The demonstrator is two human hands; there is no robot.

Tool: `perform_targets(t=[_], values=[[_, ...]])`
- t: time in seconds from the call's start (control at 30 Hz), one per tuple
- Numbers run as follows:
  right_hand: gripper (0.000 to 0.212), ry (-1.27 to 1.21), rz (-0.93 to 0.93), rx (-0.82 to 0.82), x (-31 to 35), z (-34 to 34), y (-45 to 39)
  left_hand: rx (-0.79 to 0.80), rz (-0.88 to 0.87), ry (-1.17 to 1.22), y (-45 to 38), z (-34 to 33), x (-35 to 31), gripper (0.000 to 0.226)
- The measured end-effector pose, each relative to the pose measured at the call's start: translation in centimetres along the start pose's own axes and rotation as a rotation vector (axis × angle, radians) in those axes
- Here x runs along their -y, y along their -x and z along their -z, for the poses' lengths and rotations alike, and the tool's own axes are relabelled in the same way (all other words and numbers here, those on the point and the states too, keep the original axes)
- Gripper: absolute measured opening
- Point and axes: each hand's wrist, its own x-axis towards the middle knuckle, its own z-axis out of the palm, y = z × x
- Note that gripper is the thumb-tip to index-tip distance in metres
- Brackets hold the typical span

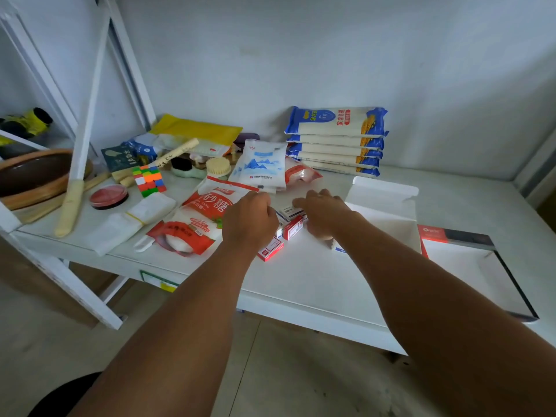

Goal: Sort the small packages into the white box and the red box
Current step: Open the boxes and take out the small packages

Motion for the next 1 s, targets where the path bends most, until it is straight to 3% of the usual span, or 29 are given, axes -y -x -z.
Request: perform_targets(t=[0.17, 0.3, 0.47, 0.7, 0.8, 1.0], values=[[0.038, -0.101, -0.003, -0.035, -0.2, 0.0, 0.0, 0.012, 0.009, -0.02, 0.2, -0.2, -0.4, 0.018], [0.051, -0.069, 0.002, -0.031, -0.5, 0.2, 0.0, 0.029, 0.006, -0.017, 0.5, 0.1, -0.9, 0.019], [0.05, 0.002, -0.052, 0.02, -0.9, 0.6, 0.5, 0.035, 0.02, -0.015, 0.4, 0.4, -1.2, 0.017], [0.044, -0.732, -0.285, -0.227, -4.4, 4.8, 2.4, 0.031, 0.028, -0.039, 0.4, 0.8, -2.4, 0.019], [0.037, -0.926, -0.348, -0.342, -6.7, 6.0, 4.1, 0.012, 0.007, -0.012, 0.7, 1.0, -3.4, 0.021], [0.048, -1.08, -0.387, -0.326, -9.1, 6.1, 6.8, -0.004, -0.027, 0.005, 1.5, 1.4, -5.3, 0.016]])
